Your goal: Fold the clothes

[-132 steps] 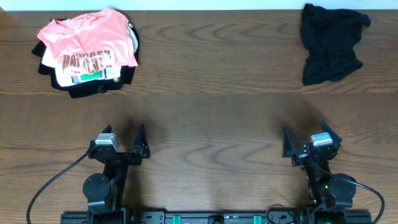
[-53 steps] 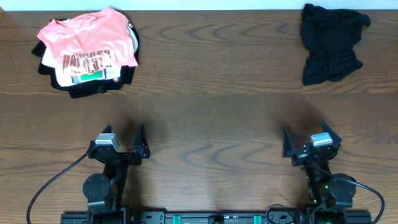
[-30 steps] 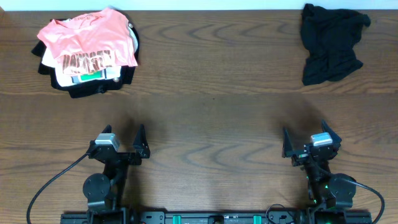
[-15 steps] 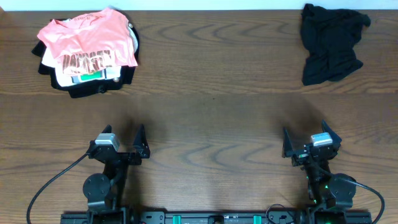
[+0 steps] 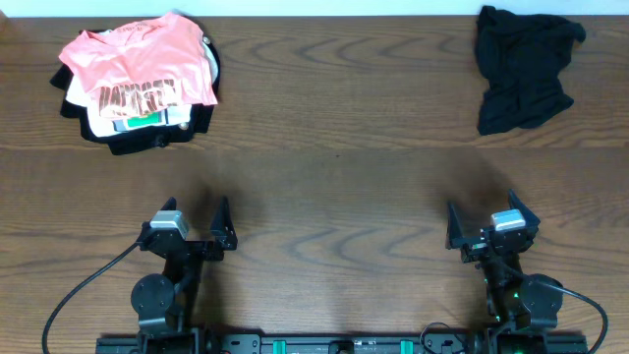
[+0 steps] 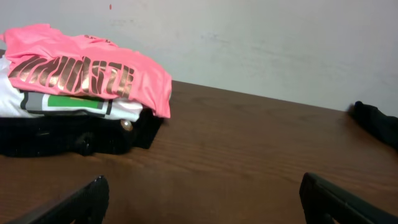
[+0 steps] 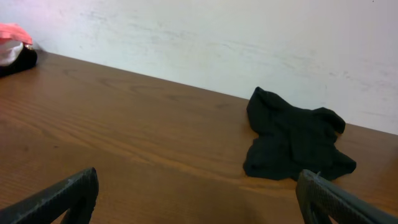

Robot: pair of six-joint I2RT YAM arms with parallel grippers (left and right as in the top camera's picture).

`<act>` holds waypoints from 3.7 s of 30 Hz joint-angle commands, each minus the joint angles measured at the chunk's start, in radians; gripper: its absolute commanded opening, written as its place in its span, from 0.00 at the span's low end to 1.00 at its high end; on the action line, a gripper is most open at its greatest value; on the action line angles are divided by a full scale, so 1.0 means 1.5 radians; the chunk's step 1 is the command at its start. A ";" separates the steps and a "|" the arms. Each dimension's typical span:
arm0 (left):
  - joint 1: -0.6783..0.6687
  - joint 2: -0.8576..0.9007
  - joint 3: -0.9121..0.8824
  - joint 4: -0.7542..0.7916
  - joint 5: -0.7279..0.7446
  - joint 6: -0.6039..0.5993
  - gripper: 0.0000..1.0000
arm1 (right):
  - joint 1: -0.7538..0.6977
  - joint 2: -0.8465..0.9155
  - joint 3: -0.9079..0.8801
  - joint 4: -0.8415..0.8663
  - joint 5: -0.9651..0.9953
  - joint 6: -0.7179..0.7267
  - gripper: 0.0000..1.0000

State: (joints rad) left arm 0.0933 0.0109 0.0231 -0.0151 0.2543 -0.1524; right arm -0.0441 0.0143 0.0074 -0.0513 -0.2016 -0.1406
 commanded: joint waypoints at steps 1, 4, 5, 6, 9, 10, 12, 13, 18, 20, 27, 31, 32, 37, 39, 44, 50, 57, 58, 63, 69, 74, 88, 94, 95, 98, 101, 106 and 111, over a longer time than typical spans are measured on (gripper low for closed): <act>-0.003 -0.005 -0.013 -0.021 0.003 0.009 0.98 | -0.007 -0.006 -0.001 -0.002 0.000 -0.004 0.99; -0.003 -0.005 -0.013 -0.019 0.017 0.009 0.98 | -0.007 -0.006 -0.001 0.000 0.002 -0.004 0.99; -0.003 -0.005 -0.013 -0.019 0.018 0.009 0.98 | -0.007 -0.006 -0.001 0.000 0.002 -0.004 0.99; -0.003 -0.005 -0.013 -0.019 0.020 0.009 0.98 | -0.007 -0.006 -0.001 0.000 0.002 -0.004 0.99; -0.003 -0.005 -0.012 -0.019 0.026 0.009 0.98 | -0.007 -0.006 -0.001 0.006 0.002 -0.004 0.99; -0.003 -0.005 -0.011 -0.019 0.035 0.009 0.98 | -0.007 -0.006 -0.001 0.011 0.002 -0.004 0.99; -0.003 -0.002 -0.006 -0.020 0.048 0.009 0.98 | -0.007 -0.006 -0.001 0.027 0.002 -0.004 0.99; -0.004 0.004 0.002 -0.020 0.052 0.007 0.98 | -0.007 -0.006 -0.001 0.042 0.002 -0.003 0.99; -0.003 0.063 0.050 -0.022 0.052 0.004 0.98 | -0.007 -0.006 -0.001 0.094 0.003 0.048 0.99; -0.003 0.107 0.081 -0.022 0.052 0.004 0.98 | -0.007 -0.006 -0.001 0.105 0.003 0.063 0.99; -0.004 0.330 0.256 -0.065 0.097 0.017 0.98 | -0.007 0.018 0.035 0.109 0.020 0.116 0.99; -0.003 0.452 0.361 -0.113 0.139 0.017 0.98 | -0.007 0.092 0.099 0.107 0.027 0.128 0.99; -0.004 0.481 0.384 -0.125 0.142 0.017 0.98 | -0.007 0.119 0.121 0.105 0.027 0.128 0.99; -0.004 0.588 0.469 -0.170 0.158 0.017 0.98 | -0.007 0.295 0.267 0.057 0.000 0.128 0.99; -0.004 0.607 0.479 -0.171 0.158 0.017 0.98 | -0.007 0.357 0.318 0.036 -0.013 0.126 0.99; -0.004 0.616 0.479 -0.165 0.157 0.017 0.98 | -0.007 0.513 0.438 -0.012 -0.071 0.123 0.99; -0.003 0.618 0.479 -0.159 0.155 0.017 0.98 | -0.007 0.596 0.470 -0.008 -0.118 0.123 0.99; -0.003 0.625 0.479 -0.159 0.155 0.016 0.98 | -0.007 0.620 0.470 -0.025 -0.123 0.113 0.99; -0.003 0.625 0.479 -0.159 0.155 0.013 0.98 | -0.007 0.620 0.470 -0.025 -0.129 0.113 0.99; -0.003 0.624 0.479 -0.159 0.156 0.011 0.98 | -0.007 0.620 0.470 -0.026 -0.144 0.113 0.99; -0.004 0.629 0.479 -0.144 0.193 -0.006 0.98 | -0.007 0.622 0.470 -0.010 -0.210 0.113 0.99; -0.013 0.672 0.509 -0.129 0.197 -0.032 0.98 | -0.007 0.637 0.483 0.027 -0.151 0.113 0.99; -0.106 0.916 0.746 -0.238 0.188 -0.016 0.98 | -0.016 0.929 0.802 -0.156 0.066 0.097 0.99; -0.147 0.942 0.757 -0.279 0.109 -0.008 0.98 | -0.056 1.069 0.903 -0.218 0.097 0.097 0.99; -0.154 0.943 0.757 -0.289 0.097 -0.002 0.98 | -0.066 1.093 0.918 -0.233 0.097 0.097 0.99; -0.177 0.943 0.757 -0.319 0.062 0.008 0.98 | -0.089 1.144 0.938 -0.247 0.094 0.095 0.99; -0.195 0.943 0.757 -0.346 0.061 0.022 0.98 | -0.103 1.172 0.937 -0.236 0.059 0.095 0.99; -0.207 0.944 0.755 -0.369 0.061 0.022 0.98 | -0.110 1.226 0.935 -0.179 0.030 0.092 0.95; -0.207 0.944 0.749 -0.387 0.061 0.022 0.98 | -0.111 1.290 0.935 -0.142 0.032 0.081 0.73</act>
State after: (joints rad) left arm -0.2153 1.4208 1.1324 -0.5884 0.3588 -0.1329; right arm -0.2047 1.8984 1.3933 -0.2699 -0.1413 -0.0078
